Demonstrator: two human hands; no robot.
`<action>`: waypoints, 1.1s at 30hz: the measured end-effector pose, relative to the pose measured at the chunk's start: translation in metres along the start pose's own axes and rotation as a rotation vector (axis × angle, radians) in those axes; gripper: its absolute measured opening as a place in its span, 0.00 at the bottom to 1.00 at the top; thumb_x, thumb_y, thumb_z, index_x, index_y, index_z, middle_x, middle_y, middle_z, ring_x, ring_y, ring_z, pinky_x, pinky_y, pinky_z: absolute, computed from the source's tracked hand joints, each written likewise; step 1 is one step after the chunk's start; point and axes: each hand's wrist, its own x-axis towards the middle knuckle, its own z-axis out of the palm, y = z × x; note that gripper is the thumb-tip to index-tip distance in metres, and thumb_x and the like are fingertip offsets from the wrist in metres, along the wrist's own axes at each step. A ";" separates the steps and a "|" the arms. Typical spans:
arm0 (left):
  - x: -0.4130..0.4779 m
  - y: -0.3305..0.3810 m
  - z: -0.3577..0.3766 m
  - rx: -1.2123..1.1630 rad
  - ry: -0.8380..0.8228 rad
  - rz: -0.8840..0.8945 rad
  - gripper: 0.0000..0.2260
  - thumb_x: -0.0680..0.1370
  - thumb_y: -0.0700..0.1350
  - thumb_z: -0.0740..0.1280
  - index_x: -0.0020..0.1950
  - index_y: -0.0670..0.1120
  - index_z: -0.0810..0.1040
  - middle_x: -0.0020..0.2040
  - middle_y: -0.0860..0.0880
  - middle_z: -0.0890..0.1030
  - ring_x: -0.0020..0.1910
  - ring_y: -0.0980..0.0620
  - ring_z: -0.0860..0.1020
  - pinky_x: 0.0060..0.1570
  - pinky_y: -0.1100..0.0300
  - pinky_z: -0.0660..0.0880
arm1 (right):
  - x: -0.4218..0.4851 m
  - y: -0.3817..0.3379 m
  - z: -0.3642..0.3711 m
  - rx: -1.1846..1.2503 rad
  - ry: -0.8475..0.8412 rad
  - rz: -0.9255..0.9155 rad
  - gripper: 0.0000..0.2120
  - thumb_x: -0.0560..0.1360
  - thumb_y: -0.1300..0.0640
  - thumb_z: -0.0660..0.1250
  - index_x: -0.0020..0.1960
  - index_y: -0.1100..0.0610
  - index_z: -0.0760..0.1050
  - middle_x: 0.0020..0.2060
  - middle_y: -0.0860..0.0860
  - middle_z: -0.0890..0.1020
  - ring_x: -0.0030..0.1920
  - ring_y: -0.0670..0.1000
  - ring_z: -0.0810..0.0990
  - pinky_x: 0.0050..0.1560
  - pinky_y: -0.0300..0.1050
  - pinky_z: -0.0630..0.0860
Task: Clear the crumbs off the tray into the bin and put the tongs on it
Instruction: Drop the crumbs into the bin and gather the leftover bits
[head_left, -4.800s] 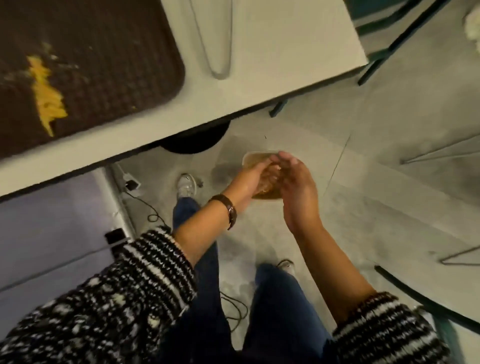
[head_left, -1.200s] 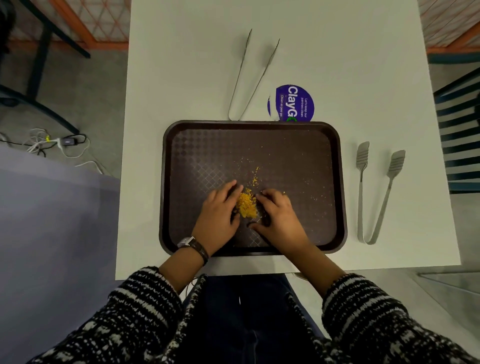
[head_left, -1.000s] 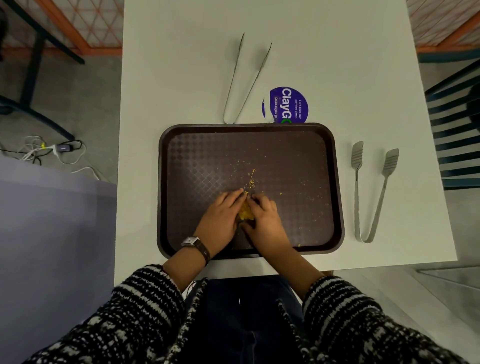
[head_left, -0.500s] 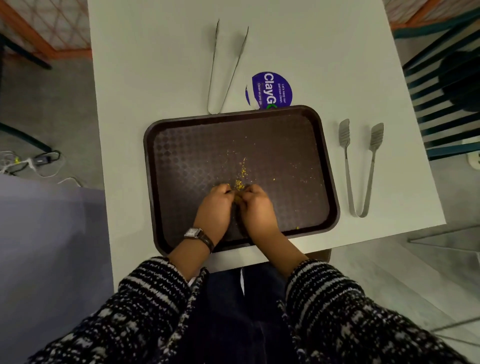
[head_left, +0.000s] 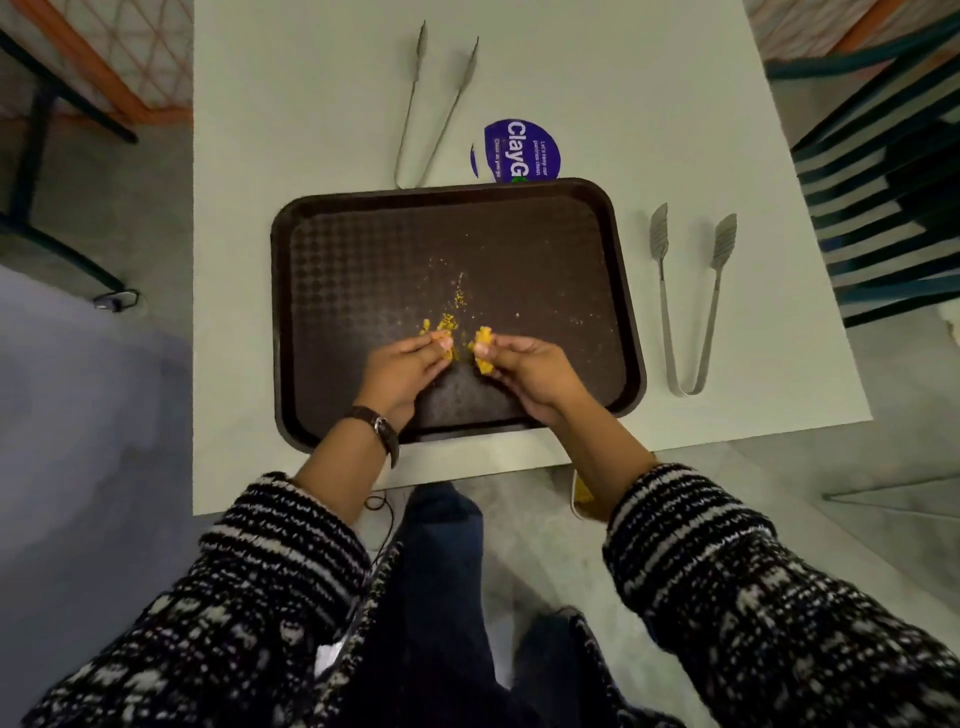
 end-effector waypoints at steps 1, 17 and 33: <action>-0.009 -0.005 0.005 -0.030 -0.010 -0.003 0.08 0.75 0.32 0.65 0.53 0.33 0.77 0.43 0.49 0.80 0.41 0.58 0.78 0.45 0.68 0.78 | -0.008 0.000 -0.008 0.025 -0.022 -0.009 0.05 0.72 0.69 0.68 0.47 0.62 0.78 0.28 0.45 0.83 0.30 0.40 0.80 0.37 0.31 0.78; -0.113 -0.215 0.154 -0.045 -0.172 -0.148 0.05 0.77 0.33 0.62 0.45 0.40 0.77 0.44 0.48 0.78 0.44 0.57 0.77 0.45 0.69 0.78 | -0.138 0.105 -0.271 -0.081 0.166 -0.027 0.10 0.69 0.68 0.72 0.50 0.67 0.79 0.29 0.47 0.82 0.29 0.41 0.79 0.36 0.33 0.78; 0.165 -0.511 0.200 0.687 -0.055 -0.212 0.06 0.75 0.37 0.65 0.49 0.39 0.81 0.46 0.40 0.82 0.47 0.43 0.80 0.47 0.59 0.80 | 0.111 0.325 -0.416 -0.505 0.437 0.139 0.14 0.77 0.66 0.60 0.61 0.66 0.75 0.58 0.63 0.79 0.58 0.60 0.77 0.50 0.42 0.72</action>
